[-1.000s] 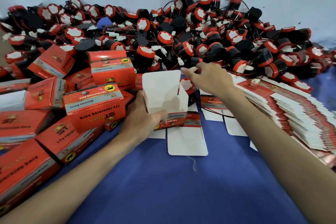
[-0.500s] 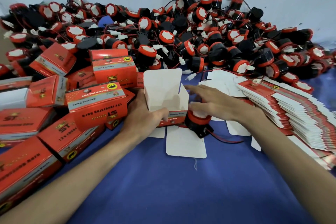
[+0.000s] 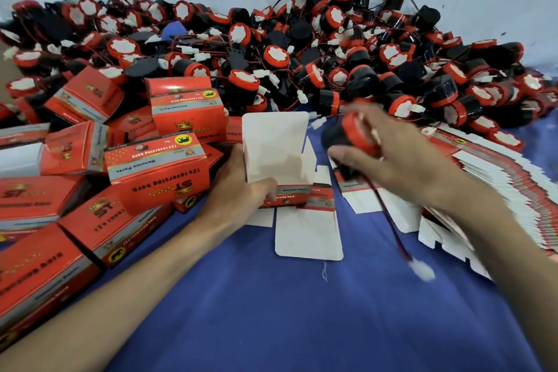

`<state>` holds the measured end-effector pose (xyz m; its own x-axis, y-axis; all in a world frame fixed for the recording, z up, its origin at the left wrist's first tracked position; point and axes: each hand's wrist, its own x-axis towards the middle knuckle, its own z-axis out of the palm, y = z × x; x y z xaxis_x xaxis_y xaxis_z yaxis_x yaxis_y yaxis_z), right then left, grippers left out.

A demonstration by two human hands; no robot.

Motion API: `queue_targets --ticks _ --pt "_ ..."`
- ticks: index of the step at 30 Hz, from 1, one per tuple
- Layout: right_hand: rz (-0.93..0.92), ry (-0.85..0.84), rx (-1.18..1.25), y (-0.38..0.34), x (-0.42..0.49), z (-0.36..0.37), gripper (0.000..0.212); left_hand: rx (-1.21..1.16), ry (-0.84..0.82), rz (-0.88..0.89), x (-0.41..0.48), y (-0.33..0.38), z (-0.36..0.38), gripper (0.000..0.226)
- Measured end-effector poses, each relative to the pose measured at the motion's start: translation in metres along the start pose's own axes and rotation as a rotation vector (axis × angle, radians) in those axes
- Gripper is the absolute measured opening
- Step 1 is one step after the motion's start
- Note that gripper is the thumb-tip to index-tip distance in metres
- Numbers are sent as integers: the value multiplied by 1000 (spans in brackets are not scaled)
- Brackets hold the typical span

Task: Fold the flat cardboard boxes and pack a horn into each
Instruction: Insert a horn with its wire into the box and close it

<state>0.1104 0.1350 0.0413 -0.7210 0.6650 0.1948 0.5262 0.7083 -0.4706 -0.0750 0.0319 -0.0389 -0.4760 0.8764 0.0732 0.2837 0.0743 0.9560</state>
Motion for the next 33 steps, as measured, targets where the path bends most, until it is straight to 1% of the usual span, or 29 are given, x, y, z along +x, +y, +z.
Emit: queue_targets --ticks 2,3,5,6,8,10,12,13,15,16,17,18,19,20,21,22,23,25,27,30,32,33 --pt "-235 119 207 -15 1 -13 66 -21 -18 7 1 -1 0 67" --pt "-367 147 234 -23 2 -13 62 -13 -28 21 1 -2 0 67" --pt "-578 127 139 -37 7 -4 62 -18 -50 57 0 -1 2 67" --pt "-620 68 49 -42 12 2 64 -29 -68 72 0 0 1 65" --pt "-570 -45 -149 -44 18 14 67 -68 -128 84 0 -1 -2 62" --pt "-494 -11 -347 -34 19 27 68 -126 -178 45 0 -3 -7 63" --pt "-490 43 -444 -29 15 38 67 -193 -210 -8 7 -3 -10 64" --pt "-499 61 -458 -28 13 42 66 -176 -231 -39 12 -2 -9 61" --pt "-498 100 -457 -26 11 50 64 -87 -319 -86 13 -6 -11 39" --pt "-482 99 -471 -25 11 52 62 -61 -300 -110 12 -6 -12 23" --pt "-460 80 -518 -24 10 55 59 -84 -258 -113 14 -5 -10 19" --pt "-443 46 -588 -24 10 57 56 -122 -237 -63 14 -2 -9 24" --pt "-432 5 -652 -23 9 59 54 -213 -206 -17 15 0 -8 28" --pt "-429 -33 -690 -22 9 60 54 -240 -151 -41 14 5 -8 24" --pt "-436 -67 -713 -22 9 60 57 -201 -95 -65 20 8 -6 16" --pt "-451 -91 -730 -22 10 59 60 -120 -42 -86 21 6 -5 19" --pt "-464 -107 -750 -22 11 57 59 -54 -33 -63 22 5 -2 20" --pt "-469 -128 -762 -21 13 55 52 -14 -80 16 9 2 1 12" --pt "-444 -145 -696 -22 15 54 46 -5 -77 99 -3 -4 -2 24" --pt "-356 -215 -554 -30 12 37 44 0 -91 132 -2 0 -2 24" --pt "-236 -203 -519 -29 14 12 47 -23 -118 104 2 0 -3 24" --pt "-160 -185 -518 -28 15 -2 46 -30 -122 96 2 0 -4 25"
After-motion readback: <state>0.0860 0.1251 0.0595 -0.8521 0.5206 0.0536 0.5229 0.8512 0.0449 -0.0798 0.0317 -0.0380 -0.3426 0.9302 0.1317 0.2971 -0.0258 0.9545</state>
